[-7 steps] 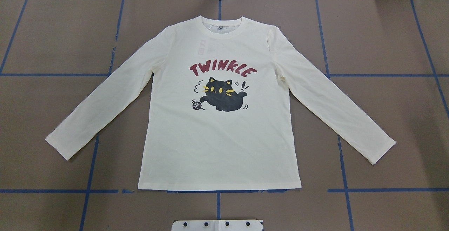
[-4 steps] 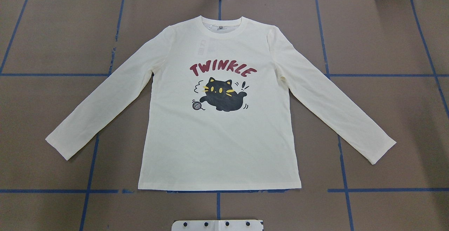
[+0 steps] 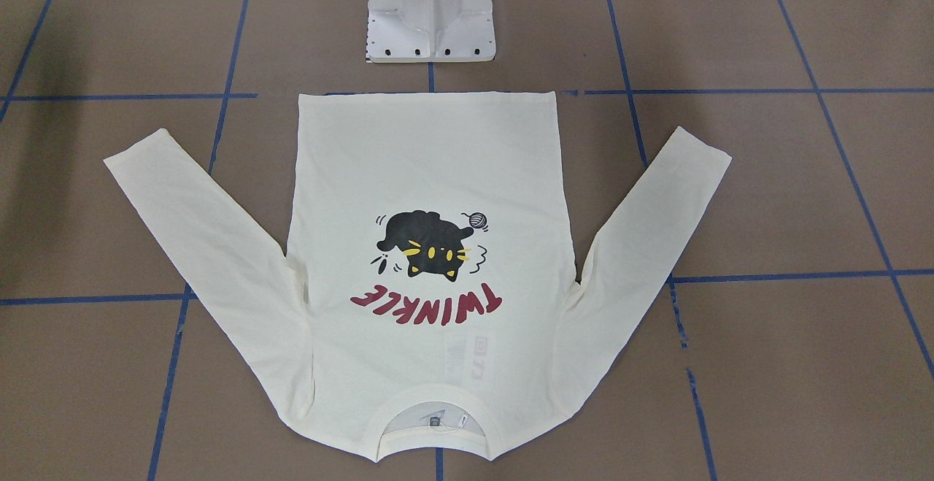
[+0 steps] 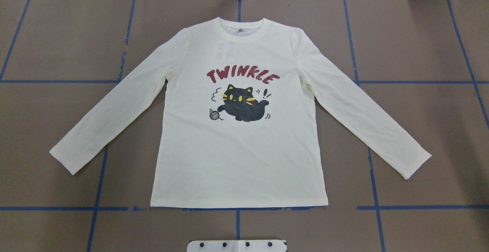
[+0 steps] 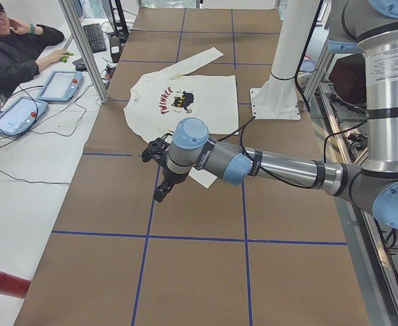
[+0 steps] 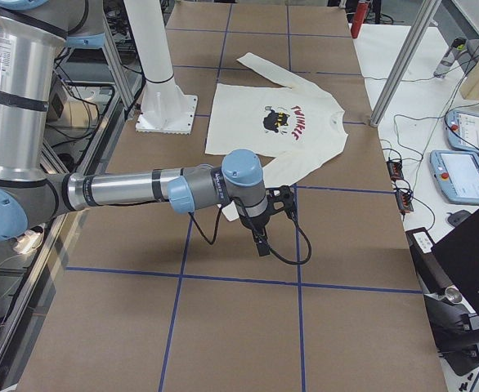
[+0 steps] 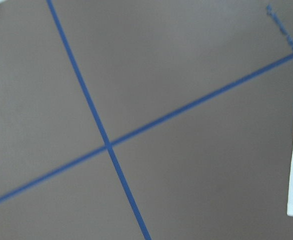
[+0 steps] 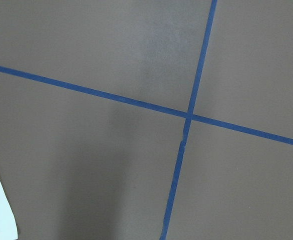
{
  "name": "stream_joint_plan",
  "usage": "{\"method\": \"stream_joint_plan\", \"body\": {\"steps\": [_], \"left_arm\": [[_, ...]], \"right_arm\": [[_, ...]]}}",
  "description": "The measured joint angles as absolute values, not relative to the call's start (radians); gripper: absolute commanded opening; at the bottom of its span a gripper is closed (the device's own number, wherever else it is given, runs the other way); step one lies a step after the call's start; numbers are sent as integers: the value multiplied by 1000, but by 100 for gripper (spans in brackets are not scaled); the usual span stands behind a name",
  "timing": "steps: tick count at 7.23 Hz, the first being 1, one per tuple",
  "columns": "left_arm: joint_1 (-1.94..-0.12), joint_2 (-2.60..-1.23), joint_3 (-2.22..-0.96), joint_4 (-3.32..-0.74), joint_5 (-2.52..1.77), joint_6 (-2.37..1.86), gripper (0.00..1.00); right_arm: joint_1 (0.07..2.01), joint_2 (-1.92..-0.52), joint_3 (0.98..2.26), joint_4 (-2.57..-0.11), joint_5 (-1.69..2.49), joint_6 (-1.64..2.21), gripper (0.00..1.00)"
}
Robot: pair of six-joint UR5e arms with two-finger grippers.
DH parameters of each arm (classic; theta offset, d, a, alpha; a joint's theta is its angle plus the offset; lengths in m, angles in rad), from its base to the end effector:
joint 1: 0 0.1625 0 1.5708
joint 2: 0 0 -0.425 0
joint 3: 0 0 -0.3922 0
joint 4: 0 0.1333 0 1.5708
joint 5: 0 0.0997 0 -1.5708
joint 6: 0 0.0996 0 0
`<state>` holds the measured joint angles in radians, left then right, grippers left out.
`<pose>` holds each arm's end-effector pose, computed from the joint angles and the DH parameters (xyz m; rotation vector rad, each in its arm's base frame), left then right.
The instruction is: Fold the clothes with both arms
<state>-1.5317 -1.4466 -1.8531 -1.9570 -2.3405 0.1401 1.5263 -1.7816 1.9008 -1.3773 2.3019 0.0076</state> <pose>-0.0461 -0.4591 0.5320 0.5566 0.7264 0.3759 0.0481 -0.4207 0.5713 0.2797 -0.7329 -0.1493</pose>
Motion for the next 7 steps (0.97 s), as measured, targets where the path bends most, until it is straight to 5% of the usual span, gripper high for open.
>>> {"method": "stream_joint_plan", "body": {"steps": [3, 7], "left_arm": [[-1532, -1450, -1814, -2061, -2347, 141, 100], [-1532, -1449, -1825, -2068, -2346, 140, 100]], "right_arm": [[1477, -1839, 1877, -1136, 2321, 168, 99], [1034, -1943, 1863, -621, 2046, 971, 79]]}}
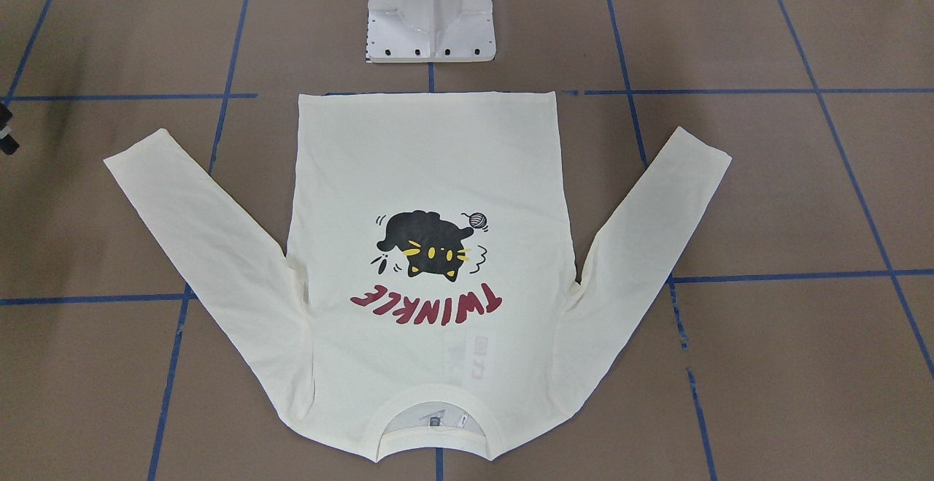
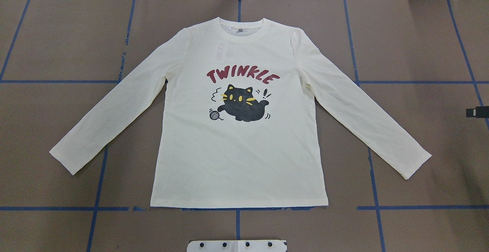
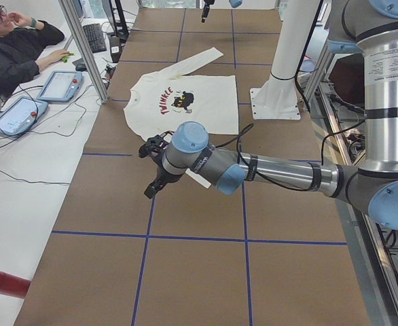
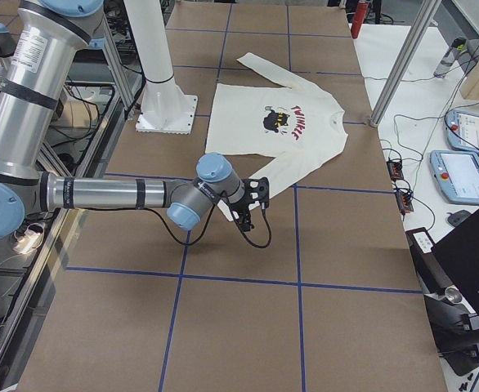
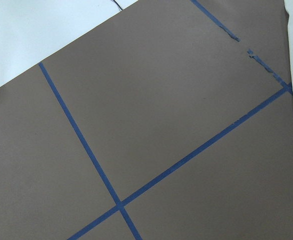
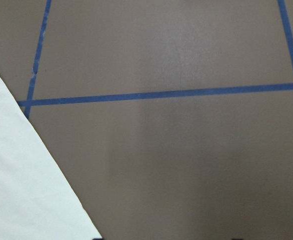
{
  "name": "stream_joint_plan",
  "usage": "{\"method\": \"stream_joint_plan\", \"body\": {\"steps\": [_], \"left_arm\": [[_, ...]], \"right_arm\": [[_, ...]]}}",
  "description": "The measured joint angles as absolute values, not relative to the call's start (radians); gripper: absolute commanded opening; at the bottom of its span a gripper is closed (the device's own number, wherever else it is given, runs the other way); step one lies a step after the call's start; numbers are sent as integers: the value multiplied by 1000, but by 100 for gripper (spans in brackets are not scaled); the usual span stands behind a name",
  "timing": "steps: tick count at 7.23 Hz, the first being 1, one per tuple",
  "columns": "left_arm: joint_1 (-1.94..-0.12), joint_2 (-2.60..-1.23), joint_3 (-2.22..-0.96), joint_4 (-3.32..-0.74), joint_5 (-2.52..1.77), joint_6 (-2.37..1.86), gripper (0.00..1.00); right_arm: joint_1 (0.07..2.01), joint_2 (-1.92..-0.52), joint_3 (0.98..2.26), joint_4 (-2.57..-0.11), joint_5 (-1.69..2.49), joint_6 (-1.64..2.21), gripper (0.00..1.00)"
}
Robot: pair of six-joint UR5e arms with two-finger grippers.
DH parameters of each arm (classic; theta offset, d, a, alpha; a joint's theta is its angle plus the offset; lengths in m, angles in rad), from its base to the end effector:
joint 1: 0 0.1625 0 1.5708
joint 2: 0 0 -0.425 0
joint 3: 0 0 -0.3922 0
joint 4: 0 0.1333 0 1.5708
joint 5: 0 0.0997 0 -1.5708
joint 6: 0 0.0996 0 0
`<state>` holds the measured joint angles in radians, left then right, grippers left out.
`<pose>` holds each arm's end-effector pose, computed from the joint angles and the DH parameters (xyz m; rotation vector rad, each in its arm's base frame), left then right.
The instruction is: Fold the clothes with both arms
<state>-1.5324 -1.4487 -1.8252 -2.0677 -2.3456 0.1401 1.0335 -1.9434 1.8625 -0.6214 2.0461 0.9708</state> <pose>-0.0459 -0.4616 0.5315 0.6374 0.7208 0.4082 -0.1131 -0.3612 0.5711 0.3162 -0.9071 0.1934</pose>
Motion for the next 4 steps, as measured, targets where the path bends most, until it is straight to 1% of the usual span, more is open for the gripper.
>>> {"method": "stream_joint_plan", "body": {"steps": [2, 3, 4], "left_arm": [[-1532, -1449, -1830, -2068, -2345, 140, 100], [-1532, -1448, -1833, -2068, -2345, 140, 100], [-1533, -1448, -1837, -2068, -2345, 141, 100]], "right_arm": [[754, -1956, 1860, -541, 1793, 1222, 68], [674, -1957, 1857, -526, 1727, 1277, 66], [636, -1956, 1848, -519, 1700, 1299, 65]]}}
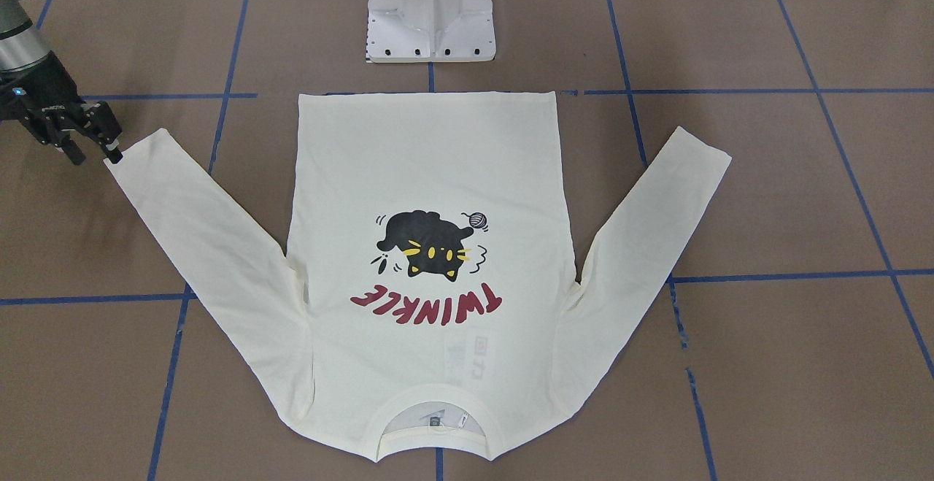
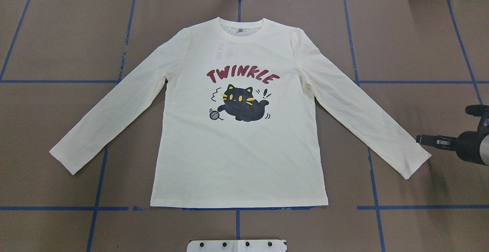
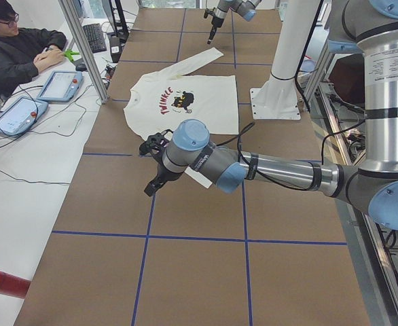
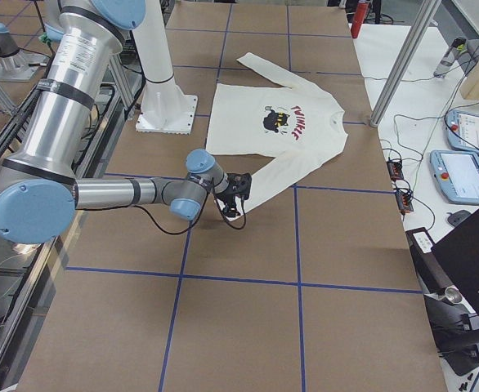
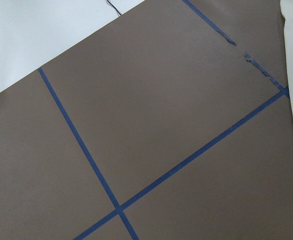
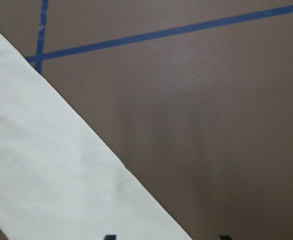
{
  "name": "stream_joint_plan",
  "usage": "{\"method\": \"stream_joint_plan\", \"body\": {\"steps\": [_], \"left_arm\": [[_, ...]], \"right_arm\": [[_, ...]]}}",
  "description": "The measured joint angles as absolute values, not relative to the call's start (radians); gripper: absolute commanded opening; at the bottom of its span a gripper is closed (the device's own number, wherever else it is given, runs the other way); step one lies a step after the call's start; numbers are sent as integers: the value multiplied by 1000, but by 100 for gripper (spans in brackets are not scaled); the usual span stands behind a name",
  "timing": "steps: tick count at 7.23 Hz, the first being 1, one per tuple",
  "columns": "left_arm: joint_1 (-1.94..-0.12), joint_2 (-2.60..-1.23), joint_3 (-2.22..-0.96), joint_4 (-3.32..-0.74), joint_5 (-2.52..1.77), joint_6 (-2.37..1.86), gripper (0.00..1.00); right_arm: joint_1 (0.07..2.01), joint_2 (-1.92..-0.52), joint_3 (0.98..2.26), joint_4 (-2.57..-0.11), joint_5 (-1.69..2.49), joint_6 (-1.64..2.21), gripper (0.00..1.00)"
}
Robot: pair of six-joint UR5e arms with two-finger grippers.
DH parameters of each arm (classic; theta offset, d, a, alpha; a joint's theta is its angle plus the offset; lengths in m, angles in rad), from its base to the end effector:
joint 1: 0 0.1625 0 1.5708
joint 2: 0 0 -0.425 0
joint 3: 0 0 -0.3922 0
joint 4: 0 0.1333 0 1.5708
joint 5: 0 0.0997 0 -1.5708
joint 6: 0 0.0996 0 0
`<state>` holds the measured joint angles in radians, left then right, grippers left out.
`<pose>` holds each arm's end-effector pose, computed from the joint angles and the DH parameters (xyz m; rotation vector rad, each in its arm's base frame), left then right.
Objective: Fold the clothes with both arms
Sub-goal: 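Lower the right gripper and grasp the cuff of the sleeve nearest it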
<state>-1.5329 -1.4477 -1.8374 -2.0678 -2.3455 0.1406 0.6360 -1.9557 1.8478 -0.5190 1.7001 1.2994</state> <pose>-0.0462 -0.4605 0.5257 0.6485 0.7189 0.4123 -0.2252 -0.3160 0.5758 0.3067 -0.9026 0.2757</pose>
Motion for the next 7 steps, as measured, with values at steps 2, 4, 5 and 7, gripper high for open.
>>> {"method": "stream_joint_plan", "body": {"steps": [2, 4, 5, 7], "left_arm": [[-1534, -1447, -1843, -2067, -2345, 141, 100], [-1534, -1447, -1843, -2067, -2345, 140, 100], [-1534, -1447, -1843, -2068, -2345, 141, 100], [-1534, -1445, -1843, -2068, -2345, 142, 100]], "right_arm": [[613, -1949, 1804, -503, 1681, 1307, 60], [609, -1947, 1753, -456, 1677, 1308, 54], [608, -1946, 1743, -445, 1677, 1309, 54], [601, -1946, 1740, -438, 1679, 1310, 55]]}}
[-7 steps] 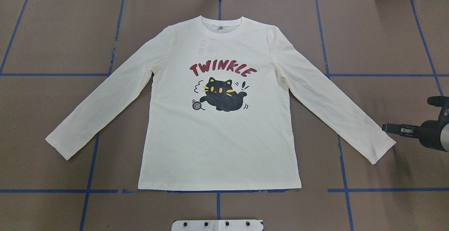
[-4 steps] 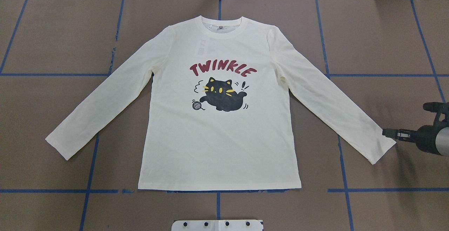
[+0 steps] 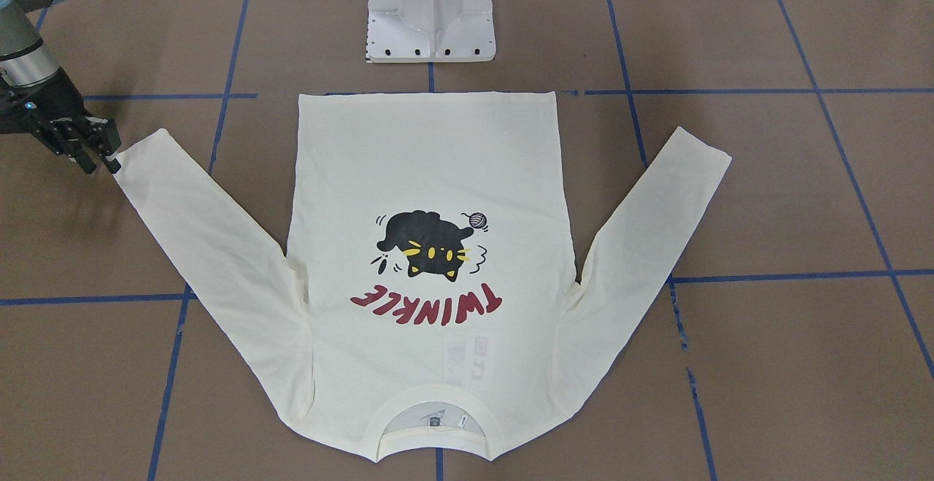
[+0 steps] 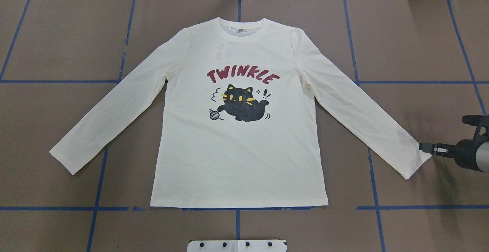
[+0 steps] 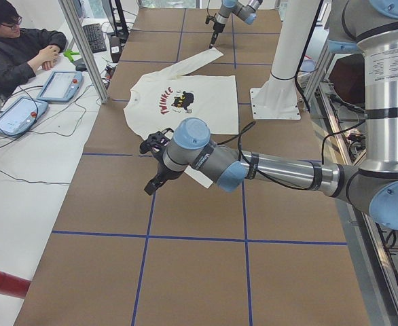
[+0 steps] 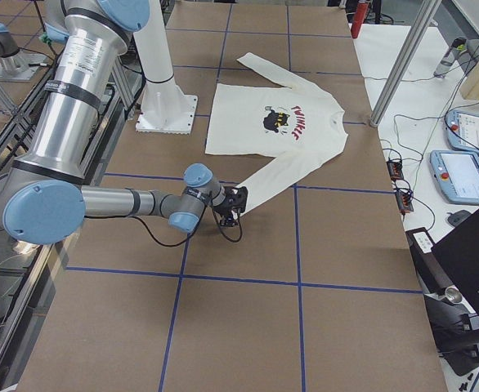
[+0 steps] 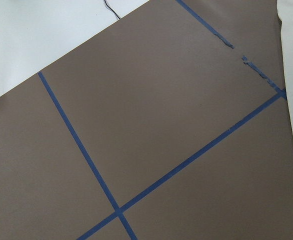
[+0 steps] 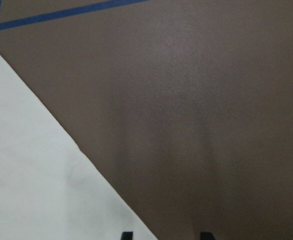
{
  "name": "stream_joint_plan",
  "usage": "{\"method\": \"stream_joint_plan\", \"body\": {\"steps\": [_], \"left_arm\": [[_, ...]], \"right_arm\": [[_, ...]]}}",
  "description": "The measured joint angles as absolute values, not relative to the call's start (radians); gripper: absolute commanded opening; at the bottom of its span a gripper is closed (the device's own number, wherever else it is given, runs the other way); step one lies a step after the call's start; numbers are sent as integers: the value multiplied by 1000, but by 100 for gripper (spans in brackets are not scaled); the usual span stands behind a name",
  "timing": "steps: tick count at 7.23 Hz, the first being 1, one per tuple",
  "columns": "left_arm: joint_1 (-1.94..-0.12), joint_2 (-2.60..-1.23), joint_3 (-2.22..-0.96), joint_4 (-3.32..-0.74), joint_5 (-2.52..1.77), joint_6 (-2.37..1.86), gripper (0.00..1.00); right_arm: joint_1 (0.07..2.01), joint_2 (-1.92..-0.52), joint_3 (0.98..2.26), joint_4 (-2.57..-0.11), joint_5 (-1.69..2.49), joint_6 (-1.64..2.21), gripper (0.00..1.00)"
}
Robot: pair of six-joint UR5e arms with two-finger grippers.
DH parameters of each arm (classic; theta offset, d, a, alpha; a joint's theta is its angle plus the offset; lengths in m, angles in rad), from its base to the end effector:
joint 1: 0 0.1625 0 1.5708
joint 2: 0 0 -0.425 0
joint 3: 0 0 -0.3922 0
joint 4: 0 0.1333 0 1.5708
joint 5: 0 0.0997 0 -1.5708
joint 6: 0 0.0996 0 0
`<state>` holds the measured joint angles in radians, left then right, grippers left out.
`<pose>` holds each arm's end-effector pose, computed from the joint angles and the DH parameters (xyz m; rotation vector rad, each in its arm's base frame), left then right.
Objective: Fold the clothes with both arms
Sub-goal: 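Lower the right gripper and grasp the cuff of the sleeve nearest it, then carry the sleeve with the right gripper across the shirt toward the other sleeve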
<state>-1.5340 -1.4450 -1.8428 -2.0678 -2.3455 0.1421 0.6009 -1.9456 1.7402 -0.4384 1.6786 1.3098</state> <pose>-0.0468 -0.4592 0.5242 0.6520 0.7177 0.4137 -0.2337 -0.3088 0.6177 0.2969 -0.8859 0.2649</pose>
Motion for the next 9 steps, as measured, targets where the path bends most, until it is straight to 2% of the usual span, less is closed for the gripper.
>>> {"method": "stream_joint_plan", "body": {"steps": [1, 2, 3, 6, 9], "left_arm": [[-1534, -1444, -1843, -2068, -2345, 143, 100], [-1534, -1443, -1842, -2068, -2345, 144, 100], [-1534, -1443, -1842, -2068, -2345, 144, 100], [-1534, -1439, -1842, -2068, -2345, 147, 100], [-1538, -1439, -1842, -2068, -2345, 147, 100]], "right_arm": [[593, -1946, 1740, -438, 1679, 1310, 54], [586, -1946, 1741, -437, 1680, 1310, 43], [581, -1947, 1742, -437, 1680, 1310, 2], [577, -1949, 1749, -437, 1683, 1307, 0], [594, -1950, 1831, -477, 1716, 1303, 0]]}}
